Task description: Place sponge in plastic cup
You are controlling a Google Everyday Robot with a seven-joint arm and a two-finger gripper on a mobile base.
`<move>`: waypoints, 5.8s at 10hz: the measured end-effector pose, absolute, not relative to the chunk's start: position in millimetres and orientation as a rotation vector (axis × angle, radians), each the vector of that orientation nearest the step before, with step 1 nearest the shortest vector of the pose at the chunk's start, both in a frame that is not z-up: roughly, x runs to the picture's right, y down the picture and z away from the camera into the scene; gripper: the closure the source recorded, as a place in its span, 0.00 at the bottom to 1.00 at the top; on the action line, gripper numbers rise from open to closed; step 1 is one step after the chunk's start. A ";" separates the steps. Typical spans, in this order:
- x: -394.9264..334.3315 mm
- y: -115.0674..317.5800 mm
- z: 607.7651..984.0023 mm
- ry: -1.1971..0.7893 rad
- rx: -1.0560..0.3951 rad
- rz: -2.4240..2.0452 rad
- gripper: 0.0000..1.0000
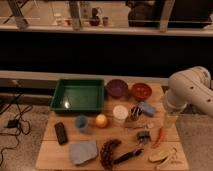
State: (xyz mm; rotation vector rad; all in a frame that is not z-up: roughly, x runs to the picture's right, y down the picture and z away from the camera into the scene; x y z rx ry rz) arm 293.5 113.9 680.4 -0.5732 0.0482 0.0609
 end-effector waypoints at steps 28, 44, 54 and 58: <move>283.4 78.7 717.6 0.024 -0.569 0.078 0.20; 285.4 83.7 832.3 0.082 -0.689 0.145 0.20; 300.4 112.0 861.0 0.127 -0.751 0.199 0.20; 305.7 118.8 873.5 0.139 -0.758 0.218 0.20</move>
